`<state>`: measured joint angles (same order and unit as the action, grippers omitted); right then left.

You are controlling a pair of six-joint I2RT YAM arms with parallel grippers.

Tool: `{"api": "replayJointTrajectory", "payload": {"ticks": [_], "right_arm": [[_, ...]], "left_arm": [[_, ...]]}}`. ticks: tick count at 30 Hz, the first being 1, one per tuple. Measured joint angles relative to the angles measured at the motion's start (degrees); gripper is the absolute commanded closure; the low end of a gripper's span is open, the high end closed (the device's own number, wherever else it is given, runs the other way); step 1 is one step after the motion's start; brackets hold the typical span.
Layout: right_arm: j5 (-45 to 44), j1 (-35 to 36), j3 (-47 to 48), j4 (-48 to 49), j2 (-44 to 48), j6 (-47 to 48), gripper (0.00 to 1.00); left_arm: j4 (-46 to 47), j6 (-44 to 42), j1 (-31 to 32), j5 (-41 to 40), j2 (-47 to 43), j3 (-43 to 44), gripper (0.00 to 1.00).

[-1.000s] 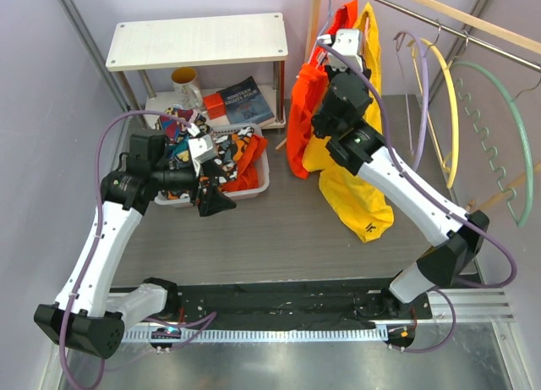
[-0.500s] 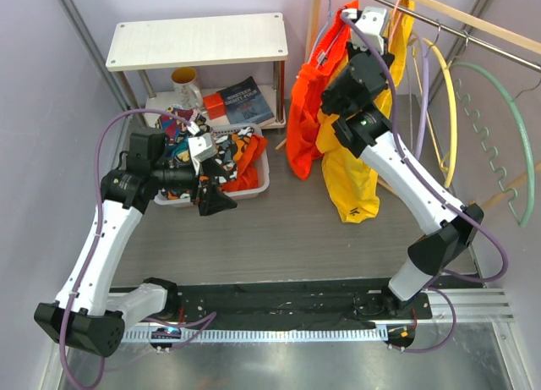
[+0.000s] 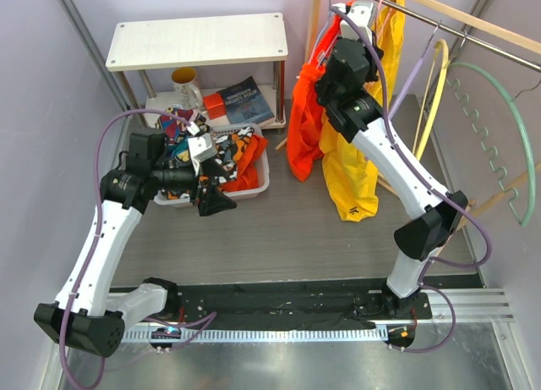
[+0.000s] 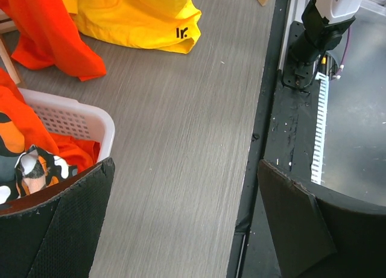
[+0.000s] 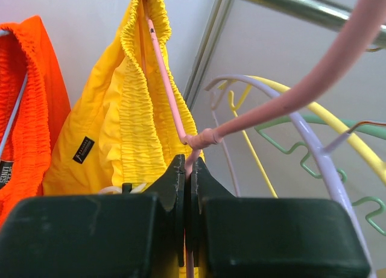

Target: Place the shorts on the hanger

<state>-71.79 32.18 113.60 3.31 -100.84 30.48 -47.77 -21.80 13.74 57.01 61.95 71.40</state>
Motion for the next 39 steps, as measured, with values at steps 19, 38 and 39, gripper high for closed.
{"api": "replayJointTrajectory", "payload": {"ticks": [19, 38, 39], "right_arm": [[2.71, -5.03, 6.29, -5.22, -5.75, -3.96, 0.99], [6.03, -5.29, 15.89, -5.57, -15.65, -4.96, 0.99], [6.23, -5.29, 16.44, -5.55, -16.15, -5.18, 0.99]], "left_arm": [[-1.51, -2.84, 0.00, -0.02, 0.92, 2.75, 0.00], [-3.52, -4.87, 0.00, -0.66, 0.94, 2.60, 0.00], [-3.58, -5.05, 0.00, -0.68, 0.94, 2.60, 0.00]]}}
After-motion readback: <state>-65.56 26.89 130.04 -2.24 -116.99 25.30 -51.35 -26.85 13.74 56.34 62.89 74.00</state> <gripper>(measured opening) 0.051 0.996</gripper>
